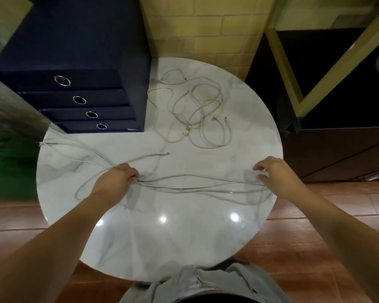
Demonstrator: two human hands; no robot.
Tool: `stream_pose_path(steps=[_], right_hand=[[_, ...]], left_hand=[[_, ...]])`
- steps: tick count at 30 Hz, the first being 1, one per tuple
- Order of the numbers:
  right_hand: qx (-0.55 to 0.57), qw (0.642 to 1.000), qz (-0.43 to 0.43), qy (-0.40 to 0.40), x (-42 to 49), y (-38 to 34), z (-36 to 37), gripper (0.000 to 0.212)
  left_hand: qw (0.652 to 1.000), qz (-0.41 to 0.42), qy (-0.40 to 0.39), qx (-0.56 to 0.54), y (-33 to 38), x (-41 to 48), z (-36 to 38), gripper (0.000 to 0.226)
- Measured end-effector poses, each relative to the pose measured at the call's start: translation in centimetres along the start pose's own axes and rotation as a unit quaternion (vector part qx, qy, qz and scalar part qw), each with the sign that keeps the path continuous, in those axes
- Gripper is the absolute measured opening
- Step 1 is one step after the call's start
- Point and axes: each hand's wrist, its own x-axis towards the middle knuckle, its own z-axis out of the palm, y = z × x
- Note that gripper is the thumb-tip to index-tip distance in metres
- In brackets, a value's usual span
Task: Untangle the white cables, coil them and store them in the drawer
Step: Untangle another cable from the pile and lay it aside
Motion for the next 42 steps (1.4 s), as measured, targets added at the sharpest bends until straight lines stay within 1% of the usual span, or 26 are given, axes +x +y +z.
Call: stream_pose_path(steps=[3, 5, 9, 11, 13, 17, 23, 28, 31, 35, 36, 38, 40, 42], right_hand=[[0.023, 0.998, -0.040, -0.031, 0.9, -4.0, 1.5, 0.022], [0.027, 0.994, -0.084, -0.063, 1.3, -6.9, 2.6, 0.028], [0.004, 0.980, -0.162, -0.114, 2.0, -12.6, 5.8, 0.060], [-0.028, 0.977, -0.167, -0.129, 2.3, -15.0, 7.4, 0.073], [-0.046, 0.978, -0.153, -0.132, 2.6, -16.6, 8.6, 0.076], [-0.037, 0.985, -0.117, -0.119, 3.1, -17.8, 10.0, 0.061], [-0.048, 0.991, -0.092, -0.089, 3.5, -18.6, 10.7, 0.036], [-0.045, 0.992, -0.055, -0.105, 3.8, -19.5, 11.0, 0.018], [-0.032, 0.993, -0.036, -0.104, 3.6, -19.4, 11.3, 0.014], [-0.020, 0.995, -0.008, -0.094, 3.5, -19.4, 11.3, 0.012], [-0.024, 0.995, -0.003, -0.096, 3.5, -19.5, 11.3, 0.012], [-0.029, 0.994, 0.006, -0.102, 3.6, -19.5, 11.2, 0.012], [-0.034, 0.993, 0.019, -0.110, 3.5, -19.4, 11.2, 0.016], [-0.042, 0.993, 0.022, -0.112, 3.5, -19.7, 11.2, 0.018]], left_hand=[[1.000, 0.014, -0.005, 0.007, -0.4, 0.2, -0.3, 0.017], [1.000, 0.023, -0.007, 0.005, -0.6, 0.4, -0.4, 0.017], [0.999, 0.036, -0.016, 0.011, -0.9, 0.9, -0.5, 0.017], [0.999, 0.044, -0.022, 0.015, -1.1, 1.1, -0.4, 0.018], [0.998, 0.048, -0.025, 0.017, -1.3, 1.2, -0.3, 0.019], [0.997, 0.071, -0.024, 0.019, -1.6, 1.3, 0.0, 0.020], [0.995, 0.098, -0.022, 0.020, -2.1, 1.3, 0.3, 0.023], [0.992, 0.116, -0.030, 0.038, -2.5, 1.6, 0.3, 0.024], [0.990, 0.128, -0.035, 0.048, -2.9, 1.8, 0.1, 0.023], [0.990, 0.116, -0.077, 0.033, -3.7, 2.1, -1.4, 0.020], [0.989, 0.112, -0.090, 0.038, -4.3, 2.2, -2.1, 0.021], [0.985, 0.110, -0.109, 0.082, -6.1, 2.3, -3.7, 0.028], [0.982, 0.097, -0.113, 0.114, -8.4, 2.2, -5.6, 0.036], [0.985, 0.083, -0.103, 0.109, -10.7, 1.9, -7.8, 0.040]])
